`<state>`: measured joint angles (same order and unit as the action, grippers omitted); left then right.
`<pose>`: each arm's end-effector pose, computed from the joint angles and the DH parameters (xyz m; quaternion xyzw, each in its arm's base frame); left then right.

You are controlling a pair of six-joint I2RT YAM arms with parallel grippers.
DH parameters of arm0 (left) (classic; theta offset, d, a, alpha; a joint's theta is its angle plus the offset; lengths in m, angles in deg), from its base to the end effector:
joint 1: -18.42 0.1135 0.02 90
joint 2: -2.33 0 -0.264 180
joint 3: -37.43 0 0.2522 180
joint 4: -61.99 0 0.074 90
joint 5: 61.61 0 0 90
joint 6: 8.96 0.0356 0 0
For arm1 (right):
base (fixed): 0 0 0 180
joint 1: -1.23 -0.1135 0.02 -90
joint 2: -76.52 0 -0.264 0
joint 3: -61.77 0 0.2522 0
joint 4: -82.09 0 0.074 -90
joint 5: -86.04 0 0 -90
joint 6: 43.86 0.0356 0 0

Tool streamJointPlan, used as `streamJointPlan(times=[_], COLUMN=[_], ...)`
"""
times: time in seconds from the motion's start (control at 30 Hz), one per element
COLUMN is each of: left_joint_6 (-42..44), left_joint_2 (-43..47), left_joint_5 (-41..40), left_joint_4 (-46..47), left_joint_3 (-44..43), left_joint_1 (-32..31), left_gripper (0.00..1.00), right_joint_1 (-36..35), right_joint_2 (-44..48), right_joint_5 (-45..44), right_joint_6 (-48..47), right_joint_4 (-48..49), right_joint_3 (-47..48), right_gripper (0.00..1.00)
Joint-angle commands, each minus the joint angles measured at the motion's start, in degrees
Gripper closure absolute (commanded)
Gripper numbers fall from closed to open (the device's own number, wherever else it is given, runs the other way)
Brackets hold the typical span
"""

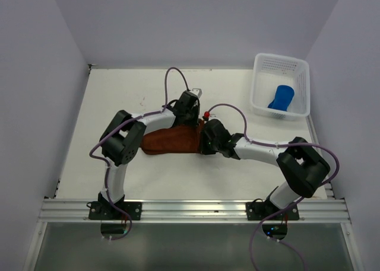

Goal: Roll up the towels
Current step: Roll the towel

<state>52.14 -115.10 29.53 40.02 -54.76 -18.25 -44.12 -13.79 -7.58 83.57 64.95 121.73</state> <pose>0.3559 -0.2658 0.1599 0.0667 0.9287 -0.2053 0.3017 0.2216 0.2211 0.1693 -0.0529 0.9301 0.2175 0.2913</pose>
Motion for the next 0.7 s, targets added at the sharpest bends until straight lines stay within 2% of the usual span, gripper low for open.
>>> streamJointPlan(times=[0.0,0.13,0.4,0.6,0.67], left_joint_6=[1.31,1.31,1.22,1.13,1.22], left_joint_2=[2.47,2.38,2.55,2.99,3.08], left_joint_5=[-1.41,-1.50,-1.41,-1.50,-1.41], left_joint_4=[4.43,4.86,5.13,5.66,5.57], left_joint_3=[1.53,2.76,3.90,5.13,5.31], left_joint_1=[1.33,1.51,1.51,1.51,1.51], left_gripper=[1.00,1.00,1.00,1.00,1.00], right_joint_1=[0.42,1.13,7.89,13.69,14.31], right_joint_2=[2.41,3.90,9.53,9.71,9.36], right_joint_5=[2.56,3.35,9.50,16.53,17.41], right_joint_6=[0.80,0.89,4.84,8.01,9.75], right_joint_4=[-1.89,-2.95,-1.20,3.02,6.00], right_joint_3=[3.11,3.90,2.76,-1.19,-3.12], right_gripper=[0.79,0.67,0.62,0.50,0.49])
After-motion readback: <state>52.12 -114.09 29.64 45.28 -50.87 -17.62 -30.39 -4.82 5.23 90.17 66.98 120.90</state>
